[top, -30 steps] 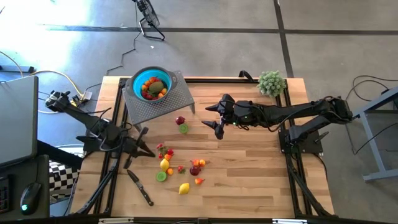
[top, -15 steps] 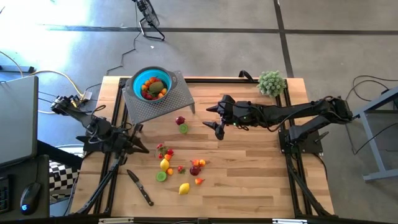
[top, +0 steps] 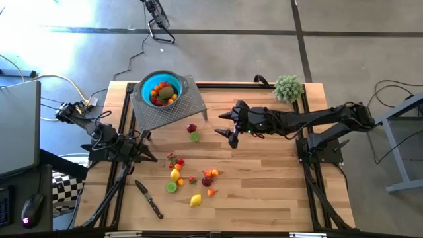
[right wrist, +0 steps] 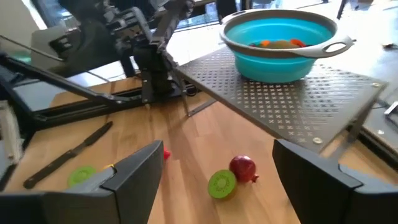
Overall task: Pick & Place Fruit
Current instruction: Put the orange pear into the blue strainer bowl on the shelf
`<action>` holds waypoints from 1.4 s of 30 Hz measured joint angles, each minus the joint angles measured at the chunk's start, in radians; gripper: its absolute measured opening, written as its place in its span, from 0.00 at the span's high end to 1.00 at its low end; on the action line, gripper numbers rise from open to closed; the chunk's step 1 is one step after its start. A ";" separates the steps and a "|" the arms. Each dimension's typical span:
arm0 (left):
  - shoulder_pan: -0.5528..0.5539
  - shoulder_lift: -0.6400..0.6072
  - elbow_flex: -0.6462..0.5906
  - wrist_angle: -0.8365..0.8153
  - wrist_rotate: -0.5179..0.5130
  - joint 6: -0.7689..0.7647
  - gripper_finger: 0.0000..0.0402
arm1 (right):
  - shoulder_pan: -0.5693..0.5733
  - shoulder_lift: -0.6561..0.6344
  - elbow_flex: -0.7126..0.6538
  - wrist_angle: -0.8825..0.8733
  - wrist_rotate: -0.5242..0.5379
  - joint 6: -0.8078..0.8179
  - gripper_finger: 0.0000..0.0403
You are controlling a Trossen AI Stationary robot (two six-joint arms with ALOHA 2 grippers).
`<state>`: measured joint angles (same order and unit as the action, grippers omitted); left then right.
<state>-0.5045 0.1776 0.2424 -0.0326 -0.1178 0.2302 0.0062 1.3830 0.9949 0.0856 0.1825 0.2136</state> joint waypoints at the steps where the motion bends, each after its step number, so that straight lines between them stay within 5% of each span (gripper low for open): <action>1: 0.000 0.000 0.000 0.000 -0.002 0.000 0.97 | 0.004 0.000 0.000 0.000 -0.011 0.000 0.27; 9: 0.000 0.000 0.000 0.036 -0.006 0.000 0.97 | 0.107 0.000 0.000 0.000 -0.022 -0.011 0.31; 21: 0.000 0.000 0.000 0.040 -0.008 -0.004 0.97 | 0.307 0.000 0.000 0.018 0.180 -0.061 0.35; 28: 0.000 0.000 0.000 0.040 -0.026 -0.063 0.97 | 0.353 0.022 0.018 0.061 0.213 -0.061 0.35; 42: 0.000 0.000 0.000 0.041 -0.042 -0.079 0.97 | 0.322 0.313 0.371 -0.401 0.127 -0.110 0.35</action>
<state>-0.5045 0.1780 0.2428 0.0084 -0.1596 0.1511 0.3285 1.6957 1.3661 -0.3155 0.3091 0.1039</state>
